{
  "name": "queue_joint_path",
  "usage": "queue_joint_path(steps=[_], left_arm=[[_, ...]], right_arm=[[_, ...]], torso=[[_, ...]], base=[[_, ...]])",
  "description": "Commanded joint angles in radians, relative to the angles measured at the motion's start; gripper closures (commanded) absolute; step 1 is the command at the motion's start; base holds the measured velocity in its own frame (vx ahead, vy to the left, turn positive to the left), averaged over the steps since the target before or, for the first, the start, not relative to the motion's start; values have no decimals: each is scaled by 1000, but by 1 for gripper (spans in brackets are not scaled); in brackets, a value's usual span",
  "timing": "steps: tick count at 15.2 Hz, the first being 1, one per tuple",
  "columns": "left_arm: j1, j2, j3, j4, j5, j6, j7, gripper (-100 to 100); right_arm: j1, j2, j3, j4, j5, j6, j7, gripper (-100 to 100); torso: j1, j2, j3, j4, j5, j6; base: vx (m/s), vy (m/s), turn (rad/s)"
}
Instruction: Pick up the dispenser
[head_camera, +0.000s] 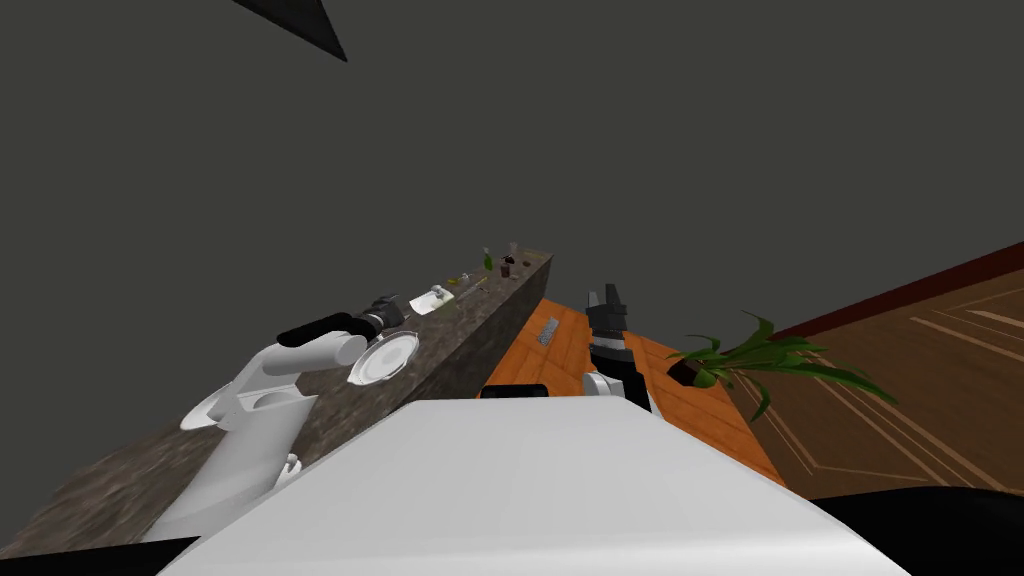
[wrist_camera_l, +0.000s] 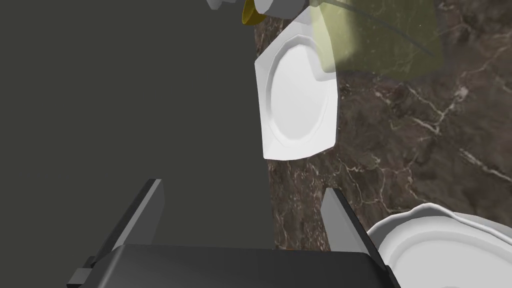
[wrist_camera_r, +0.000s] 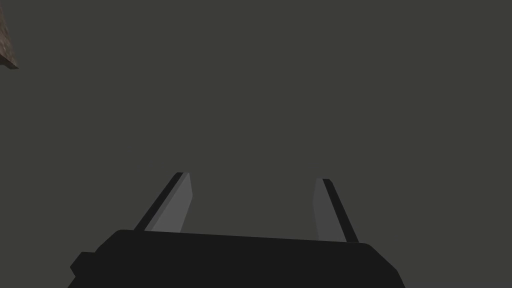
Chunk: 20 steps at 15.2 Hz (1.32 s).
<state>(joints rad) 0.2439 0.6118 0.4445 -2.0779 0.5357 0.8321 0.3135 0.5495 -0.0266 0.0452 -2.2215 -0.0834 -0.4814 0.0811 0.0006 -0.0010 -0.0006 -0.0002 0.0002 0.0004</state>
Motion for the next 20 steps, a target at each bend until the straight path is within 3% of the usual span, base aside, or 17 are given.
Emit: queue_joint_path(steps=[1, 2, 3, 5, 6, 9, 10, 12, 13, 16, 17, 19, 20], left_arm=[[-7, 5, 6, 10, 8, 50, 12, -100], [-7, 5, 6, 10, 8, 53, 12, -100], [-19, 23, 30, 31, 39, 85, 43, -100], [-19, 23, 30, 31, 39, 120, 43, -100], [-31, 39, 53, 52, 70, 146, 75, -100], [-31, 39, 53, 52, 70, 187, 75, -100], [-41, 54, 75, 74, 100, 225, 108, -100], [-41, 54, 75, 74, 100, 252, 108, -100], [-52, 67, 96, 96, 129, 280, 141, -100], [-52, 67, 96, 96, 129, 316, 141, -100], [-61, 80, 117, 119, 158, 352, 174, -100], [-61, 80, 117, 119, 158, 379, 174, -100], [-70, 92, 137, 141, 187, 408, 208, -100]], right_arm=[[0, 0, 0, 0, 0, 0, 0, 0], [0, 0, 0, 0, 0, 0, 0, 0], [0, 0, 0, 0, 0, 0, 0, 0], [0, 0, 0, 0, 0, 0, 0, 0], [0, 0, 0, 0, 0, 0, 0, 0], [0, 0, 0, 0, 0, 0, 0, 0], [0, 0, 0, 0, 0, 0, 0, 0], [0, 0, 0, 0, 0, 0, 0, 0], [0, 0, 0, 0, 0, 0, 0, 0], [0, 0, 0, 0, 0, 0, 0, 0], [0, 0, 0, 0, 0, 0, 0, 0], [0, 0, 0, 0, 0, 0, 0, 0], [0, 0, 0, 0, 0, 0, 0, 0]], torso=[[0, 0, 0, 0, 0, 0], [0, 0, 0, 0, 0, 0], [0, 0, 0, 0, 0, -1], [0, 0, 0, 0, 0, 0], [0, 0, 0, 0, 0, 0], [0, 0, 0, 0, 0, 0], [0, 0, 0, 0, 0, -1], [0, 0, 0, 0, 0, 0], [0, 0, 0, 0, 0, -1], [0, -1, 0, 0, 0, -1], [0, 0, 0, 0, 0, -1], [0, -1, 0, 0, 0, 0], [0, -1, 0, 0, 0, 0]], base=[[6, 4, -75], [0, 0, 0], [6, -3, -114], [8, 1, -101], [10, 0, -151], [9, 4, -62], [11, -2, -137], [12, 3, -111], [16, 1, -131], [14, 4, -60], [16, -1, -124], [17, 5, -101], [23, 3, -110]])
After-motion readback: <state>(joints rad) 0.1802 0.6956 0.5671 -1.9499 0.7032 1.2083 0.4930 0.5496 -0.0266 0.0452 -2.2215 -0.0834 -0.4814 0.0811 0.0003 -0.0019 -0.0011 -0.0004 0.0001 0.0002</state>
